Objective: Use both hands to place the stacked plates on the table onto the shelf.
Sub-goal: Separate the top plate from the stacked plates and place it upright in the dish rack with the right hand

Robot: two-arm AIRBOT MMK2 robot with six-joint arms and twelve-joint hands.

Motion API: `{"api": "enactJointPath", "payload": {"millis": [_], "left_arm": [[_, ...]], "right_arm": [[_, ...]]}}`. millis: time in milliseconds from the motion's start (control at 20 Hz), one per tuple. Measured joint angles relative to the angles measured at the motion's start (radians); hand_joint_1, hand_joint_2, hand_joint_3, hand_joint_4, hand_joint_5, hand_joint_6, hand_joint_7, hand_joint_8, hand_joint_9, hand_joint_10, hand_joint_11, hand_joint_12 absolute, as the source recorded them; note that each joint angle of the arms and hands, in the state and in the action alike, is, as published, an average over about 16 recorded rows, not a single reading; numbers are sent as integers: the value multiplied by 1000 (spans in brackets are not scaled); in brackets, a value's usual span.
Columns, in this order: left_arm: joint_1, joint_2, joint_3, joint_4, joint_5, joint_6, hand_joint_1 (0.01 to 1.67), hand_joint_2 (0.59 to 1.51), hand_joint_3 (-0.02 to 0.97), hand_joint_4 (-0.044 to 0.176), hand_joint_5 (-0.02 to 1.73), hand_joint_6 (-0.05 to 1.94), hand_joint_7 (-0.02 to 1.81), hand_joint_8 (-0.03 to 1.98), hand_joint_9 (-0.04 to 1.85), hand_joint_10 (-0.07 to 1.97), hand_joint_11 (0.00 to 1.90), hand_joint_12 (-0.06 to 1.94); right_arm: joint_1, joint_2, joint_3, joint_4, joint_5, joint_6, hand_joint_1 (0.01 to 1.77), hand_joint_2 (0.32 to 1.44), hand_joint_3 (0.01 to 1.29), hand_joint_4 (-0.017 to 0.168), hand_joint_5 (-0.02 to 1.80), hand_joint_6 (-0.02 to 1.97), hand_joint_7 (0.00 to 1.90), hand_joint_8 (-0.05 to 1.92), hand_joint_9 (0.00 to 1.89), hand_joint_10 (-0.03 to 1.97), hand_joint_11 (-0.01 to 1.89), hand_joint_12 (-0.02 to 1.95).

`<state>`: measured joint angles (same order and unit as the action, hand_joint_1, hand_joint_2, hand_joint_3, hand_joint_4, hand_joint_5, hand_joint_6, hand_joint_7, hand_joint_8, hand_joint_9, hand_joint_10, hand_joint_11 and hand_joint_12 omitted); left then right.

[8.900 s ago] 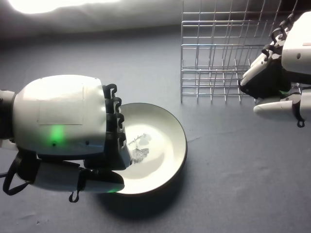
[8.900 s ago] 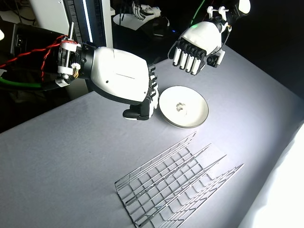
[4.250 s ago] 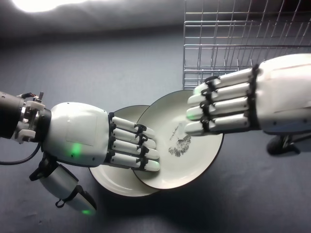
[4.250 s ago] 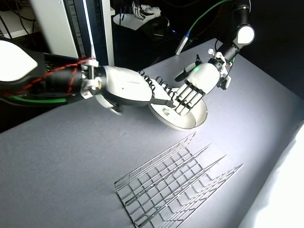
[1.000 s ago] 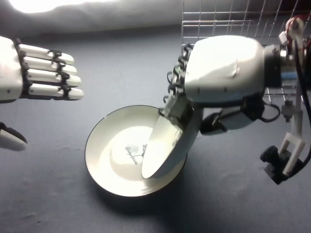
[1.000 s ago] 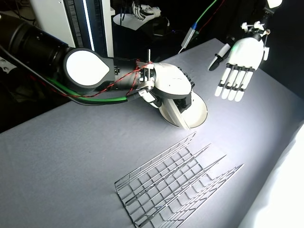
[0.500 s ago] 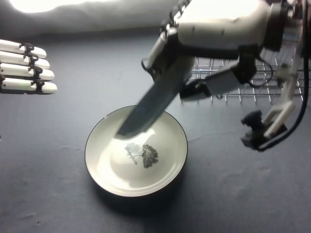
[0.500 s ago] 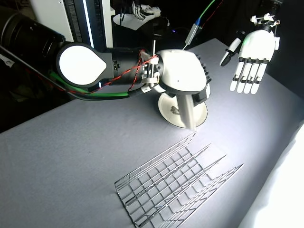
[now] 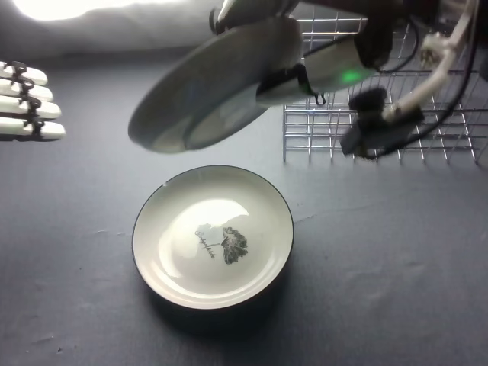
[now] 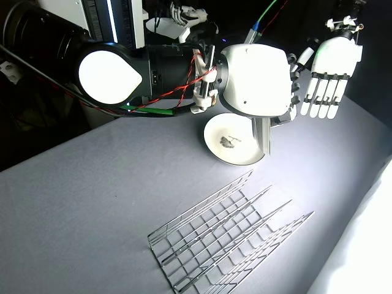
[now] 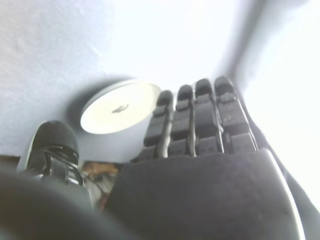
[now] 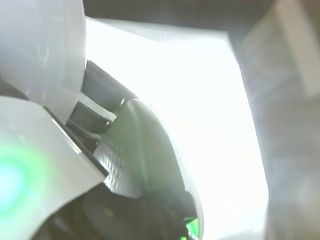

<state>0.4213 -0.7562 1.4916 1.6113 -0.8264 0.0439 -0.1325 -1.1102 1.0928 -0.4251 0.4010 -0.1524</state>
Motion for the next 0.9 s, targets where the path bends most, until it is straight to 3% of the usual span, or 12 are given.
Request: {"api": "enactJointPath", "payload": {"millis": [500, 900], "left_arm": [[35, -2, 51, -26, -10, 8, 18, 1174, 19, 1, 21, 11, 18, 15, 19, 9, 17, 8], [39, -3, 52, -30, -16, 10, 17, 1173, 18, 1, 21, 12, 16, 15, 19, 9, 16, 9]], "right_arm": [[54, -1, 9, 319, -113, 7, 1356, 969, 15, -2, 987, 896, 1109, 674, 1042, 951, 843, 1065], [76, 13, 39, 442, -162, 10, 1359, 969, 15, -3, 988, 884, 1123, 631, 1058, 930, 861, 1050]]}}
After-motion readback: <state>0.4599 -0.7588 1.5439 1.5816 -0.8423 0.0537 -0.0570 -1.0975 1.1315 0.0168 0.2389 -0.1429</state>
